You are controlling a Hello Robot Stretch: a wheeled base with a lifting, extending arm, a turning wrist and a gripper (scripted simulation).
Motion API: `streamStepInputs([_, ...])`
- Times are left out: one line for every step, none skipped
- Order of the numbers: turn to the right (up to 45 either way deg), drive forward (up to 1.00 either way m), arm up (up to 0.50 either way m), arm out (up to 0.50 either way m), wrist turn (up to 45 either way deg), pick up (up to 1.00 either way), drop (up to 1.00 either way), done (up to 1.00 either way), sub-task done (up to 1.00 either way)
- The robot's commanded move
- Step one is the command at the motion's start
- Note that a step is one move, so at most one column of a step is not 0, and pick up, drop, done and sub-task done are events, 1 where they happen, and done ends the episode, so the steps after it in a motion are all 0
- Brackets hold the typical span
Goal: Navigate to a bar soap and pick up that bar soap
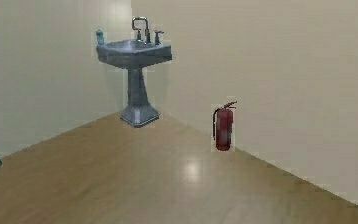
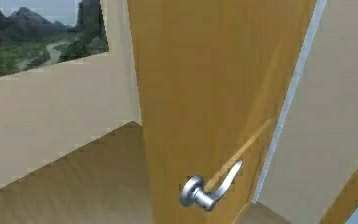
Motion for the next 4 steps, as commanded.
streamStepInputs([3.0, 0.00, 0.00, 0.00, 0.0, 0.00, 0.00, 0.00, 0.00])
streamStepInputs([-45.0, 0.00, 0.00, 0.00, 0.0, 0.00, 0.00, 0.00, 0.00])
streamStepInputs([-45.0, 0.00, 0.00, 0.00, 0.0, 0.00, 0.00, 0.00, 0.00])
streamStepInputs([-30.0, 0.00, 0.00, 0.00, 0.0, 0.00, 0.00, 0.00, 0.00])
